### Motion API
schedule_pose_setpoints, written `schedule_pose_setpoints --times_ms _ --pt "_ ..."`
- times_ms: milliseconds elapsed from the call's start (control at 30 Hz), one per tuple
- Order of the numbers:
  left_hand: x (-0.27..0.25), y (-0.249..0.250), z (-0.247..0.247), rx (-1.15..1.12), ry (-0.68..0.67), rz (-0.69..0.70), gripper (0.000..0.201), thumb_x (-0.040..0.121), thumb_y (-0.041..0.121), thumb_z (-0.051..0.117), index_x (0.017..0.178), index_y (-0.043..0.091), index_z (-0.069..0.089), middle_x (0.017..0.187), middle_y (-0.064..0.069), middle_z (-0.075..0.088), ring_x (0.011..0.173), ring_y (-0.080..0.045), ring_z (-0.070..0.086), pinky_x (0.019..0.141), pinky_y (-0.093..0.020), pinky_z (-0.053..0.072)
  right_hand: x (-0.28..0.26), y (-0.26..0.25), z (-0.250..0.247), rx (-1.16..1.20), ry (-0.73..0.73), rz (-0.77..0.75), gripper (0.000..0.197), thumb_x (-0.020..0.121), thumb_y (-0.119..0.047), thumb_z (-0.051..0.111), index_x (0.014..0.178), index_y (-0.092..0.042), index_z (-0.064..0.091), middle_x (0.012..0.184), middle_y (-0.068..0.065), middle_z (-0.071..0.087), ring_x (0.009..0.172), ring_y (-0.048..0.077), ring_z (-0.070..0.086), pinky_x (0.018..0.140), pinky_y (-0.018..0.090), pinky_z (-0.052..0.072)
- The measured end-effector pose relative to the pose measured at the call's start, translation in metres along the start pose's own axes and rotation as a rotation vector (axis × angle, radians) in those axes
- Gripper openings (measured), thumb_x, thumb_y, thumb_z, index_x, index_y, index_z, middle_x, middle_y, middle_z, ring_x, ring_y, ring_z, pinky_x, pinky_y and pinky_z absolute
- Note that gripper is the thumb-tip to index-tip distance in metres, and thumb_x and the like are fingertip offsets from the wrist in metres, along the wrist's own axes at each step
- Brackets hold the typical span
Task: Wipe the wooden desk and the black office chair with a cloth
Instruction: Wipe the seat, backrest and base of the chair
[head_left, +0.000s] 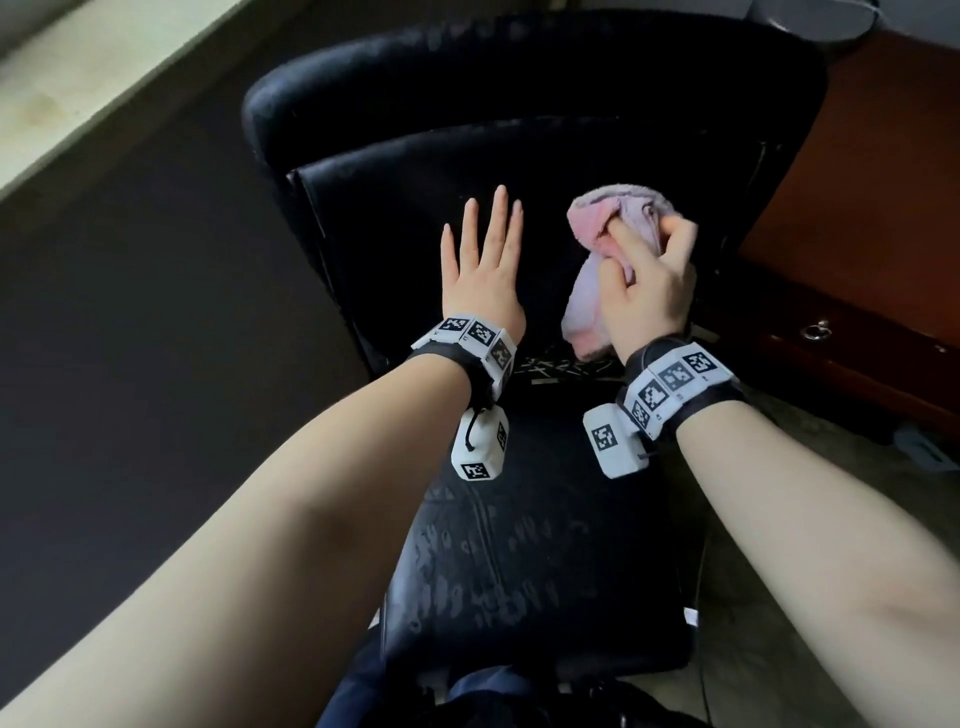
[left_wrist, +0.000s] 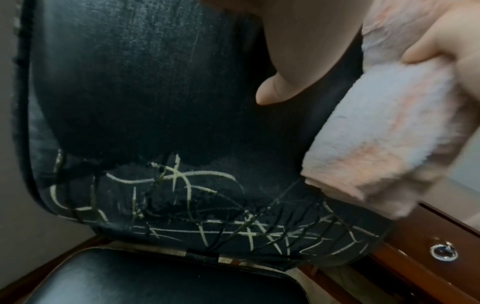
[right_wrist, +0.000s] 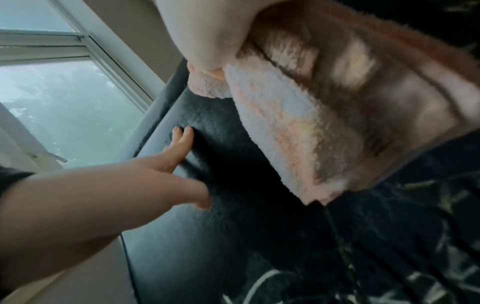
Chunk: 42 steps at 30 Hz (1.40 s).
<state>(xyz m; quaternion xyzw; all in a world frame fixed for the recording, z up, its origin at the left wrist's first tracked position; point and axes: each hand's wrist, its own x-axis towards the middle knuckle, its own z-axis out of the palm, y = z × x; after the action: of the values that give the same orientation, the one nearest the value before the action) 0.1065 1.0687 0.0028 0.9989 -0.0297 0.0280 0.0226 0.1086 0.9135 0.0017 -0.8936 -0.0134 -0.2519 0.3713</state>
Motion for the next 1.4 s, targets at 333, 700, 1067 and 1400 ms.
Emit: schedule_pose_setpoints --times_ms 333,700,1067,1400 --pt "0.006 0.0 0.005 0.019 -0.018 -0.004 0.099 0.077 0.0 0.049 0.149 0.016 -0.015 0.157 -0.003 -0.02 0.144 -0.032 -0.015 0.115 -0.046 -0.01 -0.023 0.022 0.027 -0.075 -0.272 0.154 0.023 0.08 -0.012 0.059 0.093 -0.023 0.074 0.116 0.012 0.049 0.105 0.033 0.052 0.083 0.046 0.048" --pt "0.003 0.007 0.003 0.086 -0.04 -0.035 0.096 0.081 0.004 0.05 0.148 0.013 -0.018 0.157 -0.006 -0.021 0.143 -0.034 -0.017 0.113 -0.049 -0.011 -0.065 0.044 0.023 -0.28 -0.642 0.364 0.022 0.091 -0.025 0.053 0.105 -0.028 0.069 0.122 0.003 0.042 0.11 0.027 0.049 0.09 0.039 0.044" --pt "0.01 0.04 -0.009 0.104 0.043 0.155 0.091 0.08 0.005 0.046 0.15 0.015 -0.011 0.158 -0.002 -0.018 0.146 -0.024 -0.013 0.116 -0.042 -0.011 -0.017 0.036 -0.039 -0.13 -0.139 0.207 0.028 0.084 -0.016 0.055 0.103 -0.029 0.071 0.109 0.006 0.045 0.077 0.027 0.054 0.061 0.03 0.039" --pt "0.021 0.048 -0.012 0.175 -0.049 0.119 0.092 0.08 0.004 0.044 0.148 0.011 -0.018 0.156 -0.008 -0.022 0.144 -0.032 -0.016 0.115 -0.045 -0.011 0.021 0.04 -0.02 -0.053 -0.074 0.164 0.026 0.081 -0.012 0.057 0.1 -0.024 0.072 0.114 0.011 0.047 0.089 0.03 0.058 0.071 0.037 0.051"
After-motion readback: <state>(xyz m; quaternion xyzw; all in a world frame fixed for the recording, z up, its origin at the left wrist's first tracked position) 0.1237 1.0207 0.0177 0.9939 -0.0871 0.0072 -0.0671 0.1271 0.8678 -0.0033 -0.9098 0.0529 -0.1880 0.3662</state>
